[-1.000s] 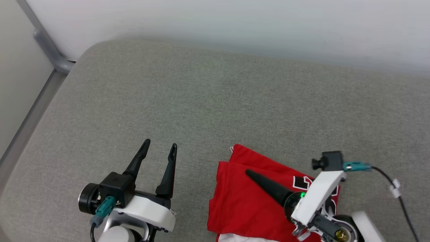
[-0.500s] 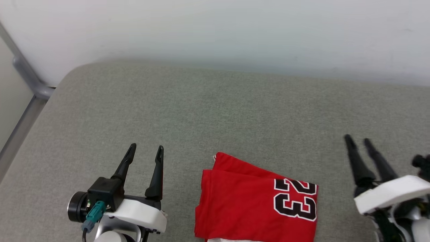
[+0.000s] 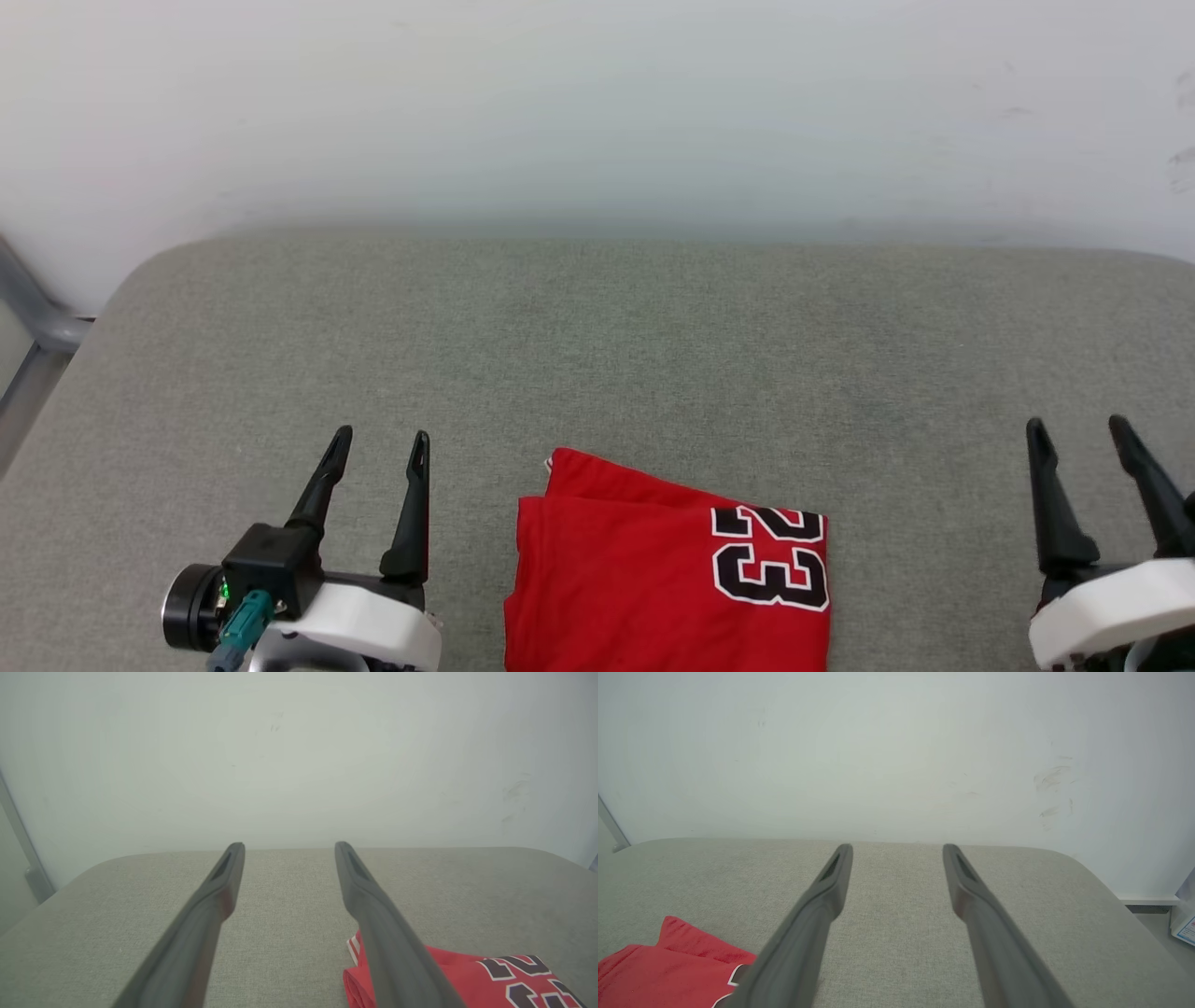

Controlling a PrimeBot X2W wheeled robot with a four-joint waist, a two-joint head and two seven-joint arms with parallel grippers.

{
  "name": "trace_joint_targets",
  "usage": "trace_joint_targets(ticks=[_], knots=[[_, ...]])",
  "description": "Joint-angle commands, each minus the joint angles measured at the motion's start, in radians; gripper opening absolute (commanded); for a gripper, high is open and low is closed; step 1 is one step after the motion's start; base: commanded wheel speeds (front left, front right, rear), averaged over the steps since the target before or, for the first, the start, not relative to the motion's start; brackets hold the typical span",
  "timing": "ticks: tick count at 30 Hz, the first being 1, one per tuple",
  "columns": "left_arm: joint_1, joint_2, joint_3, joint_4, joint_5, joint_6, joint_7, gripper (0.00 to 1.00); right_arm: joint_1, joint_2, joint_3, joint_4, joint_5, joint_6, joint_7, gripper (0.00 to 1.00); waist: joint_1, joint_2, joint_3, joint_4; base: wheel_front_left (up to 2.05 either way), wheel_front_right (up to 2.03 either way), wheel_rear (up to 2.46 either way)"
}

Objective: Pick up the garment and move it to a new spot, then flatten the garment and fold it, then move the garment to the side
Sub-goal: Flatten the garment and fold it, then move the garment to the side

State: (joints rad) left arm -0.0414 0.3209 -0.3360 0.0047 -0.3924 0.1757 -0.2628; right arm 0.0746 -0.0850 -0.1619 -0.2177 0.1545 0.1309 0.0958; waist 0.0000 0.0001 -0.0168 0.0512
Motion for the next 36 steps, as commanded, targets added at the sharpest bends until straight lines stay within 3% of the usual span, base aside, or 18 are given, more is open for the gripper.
trace_joint_targets(ticks=[1, 9, 23, 30, 36], knots=[[0.017, -0.003, 0.006, 0.002, 0.005, -0.006, -0.002, 1.0, 0.019, 0.007, 0.005, -0.006, 0.002, 0.0, -0.001, 1.0, 0.0, -0.0001, -0.007, -0.007, 0.0, 0.0, 0.0], [0.075, -0.023, 0.031, 0.036, 0.025, -0.024, -0.002, 1.0, 0.107, 0.026, 0.048, -0.041, 0.005, 0.0, 0.017, 1.0, 0.0, -0.0001, -0.03, -0.027, 0.0, 0.0, 0.0], [0.068, -0.044, 0.055, 0.071, 0.038, -0.048, -0.002, 1.0, 0.095, 0.034, 0.048, -0.025, 0.018, 0.0, 0.026, 1.0, 0.0, -0.0001, -0.036, -0.023, 0.0, 0.0, 0.0], [0.039, -0.054, 0.063, 0.063, 0.055, -0.062, -0.002, 1.0, 0.086, 0.027, -0.014, 0.049, 0.103, 0.0, 0.095, 1.0, 0.0, -0.0001, -0.015, 0.001, 0.0, 0.0, 0.0], [0.015, -0.073, 0.069, 0.05, 0.074, -0.078, -0.002, 1.0, 0.082, 0.012, -0.033, 0.158, 0.212, 0.0, 0.245, 1.0, 0.0, -0.0001, 0.019, 0.04, 0.0, 0.0, 0.0]])
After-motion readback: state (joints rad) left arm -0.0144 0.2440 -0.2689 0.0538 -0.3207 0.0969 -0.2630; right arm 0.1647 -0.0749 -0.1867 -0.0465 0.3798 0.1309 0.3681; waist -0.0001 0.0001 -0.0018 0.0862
